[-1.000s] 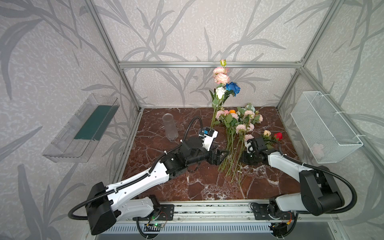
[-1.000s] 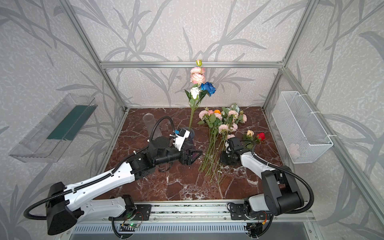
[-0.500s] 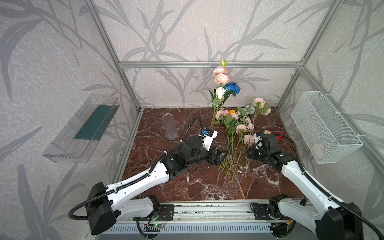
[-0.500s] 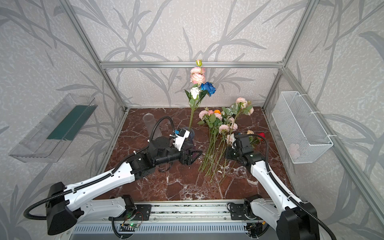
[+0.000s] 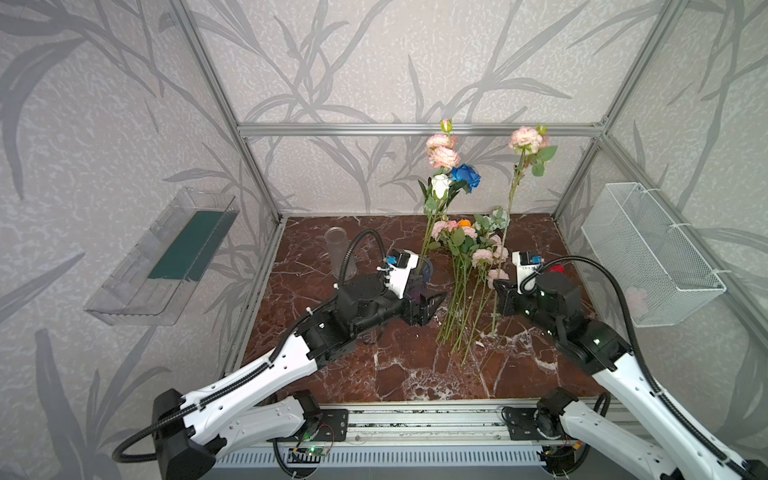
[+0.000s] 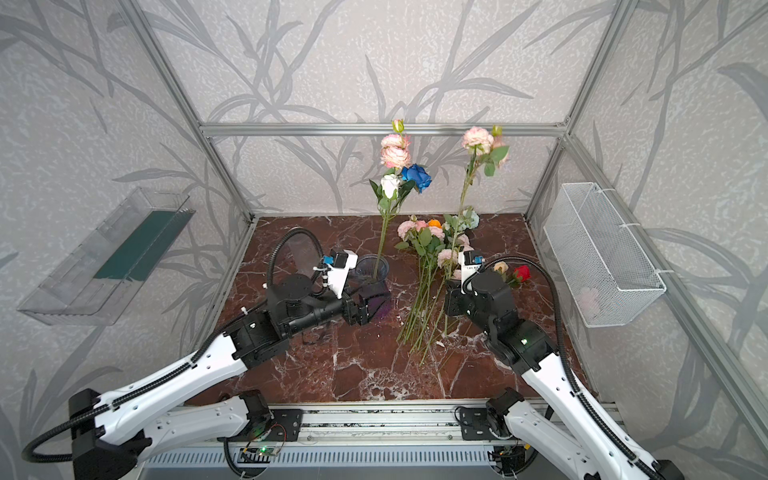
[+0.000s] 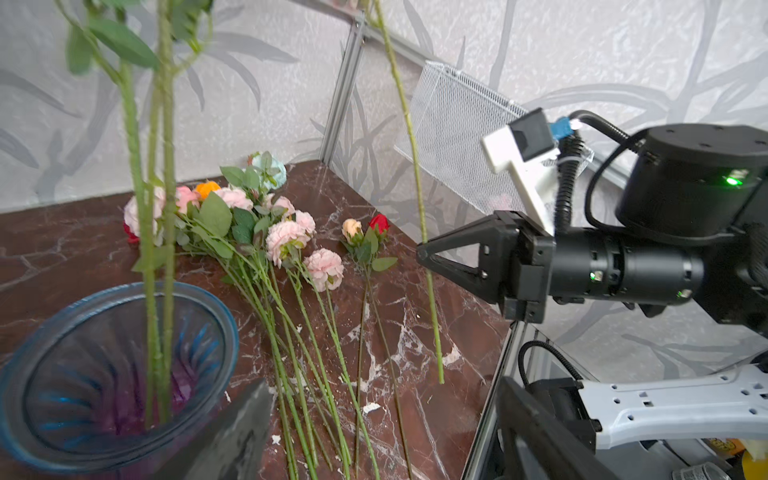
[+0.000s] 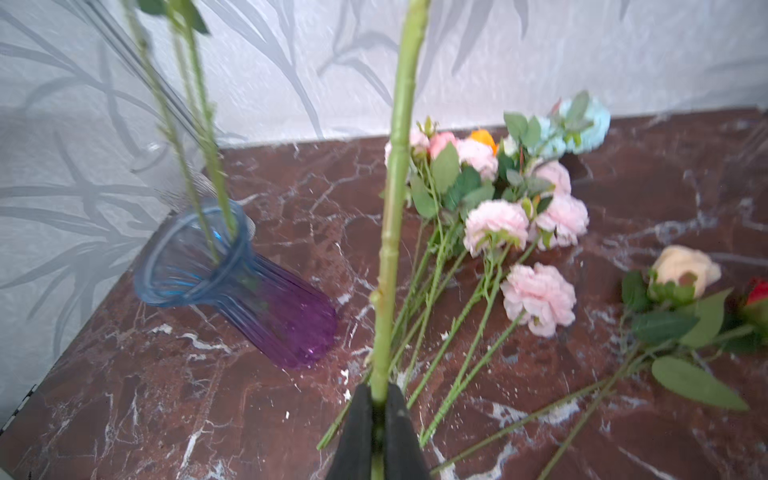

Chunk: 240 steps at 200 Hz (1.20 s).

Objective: Arrange the flowers into the vase
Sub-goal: 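Lift the pink rose upright out of the pile with the right gripper, then carry the pink rose over the purple vase and lower its stem in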

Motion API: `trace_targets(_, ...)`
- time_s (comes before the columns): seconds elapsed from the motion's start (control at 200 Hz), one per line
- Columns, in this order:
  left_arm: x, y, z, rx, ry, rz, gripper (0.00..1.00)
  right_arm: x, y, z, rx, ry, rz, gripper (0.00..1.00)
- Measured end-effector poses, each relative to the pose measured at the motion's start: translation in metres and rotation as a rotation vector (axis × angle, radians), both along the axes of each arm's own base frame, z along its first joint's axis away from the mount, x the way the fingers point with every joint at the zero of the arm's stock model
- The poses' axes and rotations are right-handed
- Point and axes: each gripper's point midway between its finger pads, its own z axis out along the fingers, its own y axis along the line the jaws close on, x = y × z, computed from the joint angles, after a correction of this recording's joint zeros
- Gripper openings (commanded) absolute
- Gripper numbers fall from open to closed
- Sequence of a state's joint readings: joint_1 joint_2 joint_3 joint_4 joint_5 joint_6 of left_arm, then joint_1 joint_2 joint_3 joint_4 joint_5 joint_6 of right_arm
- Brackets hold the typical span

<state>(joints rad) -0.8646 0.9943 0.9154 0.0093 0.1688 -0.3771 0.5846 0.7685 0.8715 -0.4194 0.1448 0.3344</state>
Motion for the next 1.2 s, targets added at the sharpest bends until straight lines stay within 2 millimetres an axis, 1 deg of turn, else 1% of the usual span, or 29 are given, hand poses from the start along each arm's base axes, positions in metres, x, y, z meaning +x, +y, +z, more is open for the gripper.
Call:
trace_targets(0.035, 0.001, 0.006, 0.008, -0.02, -0.015, 0.009, 0.86, -0.005, 0.005, 0.012, -0.004, -0.049, 0.017, 0.0)
trace_targets(0.115, 0.005, 0.022, 0.028, -0.078, -0.053, 0.03, 0.86, -0.016, 0.015, 0.033, -0.014, -0.144, 0.054, 0.0)
trace_targets(0.165, 0.007, 0.03, 0.037, -0.111, -0.07, 0.036, 0.86, -0.021, 0.019, 0.042, -0.022, -0.189, 0.07, 0.0)
trace_targets(0.27, 0.011, 0.044, 0.051, -0.17, -0.092, 0.042, 0.85, -0.031, 0.036, 0.06, -0.051, -0.286, 0.124, 0.0)
trace_targets(0.36, 0.012, 0.048, 0.06, -0.208, -0.097, 0.019, 0.86, -0.04, 0.059, 0.073, -0.075, -0.354, 0.196, 0.0)
trace_targets(0.44, 0.011, 0.049, 0.066, -0.236, -0.098, -0.015, 0.86, -0.049, 0.089, 0.081, -0.103, -0.406, 0.273, 0.0)
trace_targets(0.515, 0.009, 0.05, 0.071, -0.259, -0.098, -0.048, 0.86, -0.055, 0.116, 0.082, -0.139, -0.433, 0.337, 0.0)
trace_targets(0.61, 0.006, 0.05, 0.076, -0.279, -0.103, -0.087, 0.86, -0.057, 0.148, 0.069, -0.198, -0.435, 0.404, 0.0)
trace_targets(0.71, 0.002, 0.052, 0.081, -0.298, -0.119, -0.109, 0.85, -0.057, 0.167, 0.052, -0.245, -0.414, 0.448, 0.0)
trace_targets(0.785, -0.002, 0.052, 0.083, -0.308, -0.129, -0.123, 0.83, -0.056, 0.176, 0.047, -0.26, -0.407, 0.469, 0.0)
trace_targets(0.865, -0.002, 0.053, 0.085, -0.312, -0.139, -0.125, 0.76, -0.057, 0.182, 0.048, -0.262, -0.408, 0.483, 0.0)
trace_targets(0.905, -0.003, 0.053, 0.086, -0.315, -0.143, -0.125, 0.69, -0.059, 0.185, 0.049, -0.257, -0.41, 0.492, 0.0)
trace_targets(0.99, -0.002, 0.054, 0.087, -0.322, -0.143, -0.123, 0.48, -0.061, 0.188, 0.054, -0.243, -0.417, 0.502, 0.0)
trace_targets(1.03, -0.002, 0.054, 0.086, -0.318, -0.15, -0.123, 0.41, -0.062, 0.188, 0.055, -0.24, -0.418, 0.505, 0.0)
trace_targets(1.075, -0.001, 0.054, 0.086, -0.323, -0.148, -0.121, 0.36, -0.062, 0.189, 0.055, -0.238, -0.419, 0.508, 0.0)
trace_targets(1.145, 0.0, 0.053, 0.084, -0.328, -0.149, -0.12, 0.34, -0.063, 0.19, 0.054, -0.239, -0.416, 0.511, 0.0)
trace_targets(1.2, 0.0, 0.054, 0.083, -0.33, -0.153, -0.117, 0.25, -0.062, 0.191, 0.052, -0.242, -0.413, 0.513, 0.0)
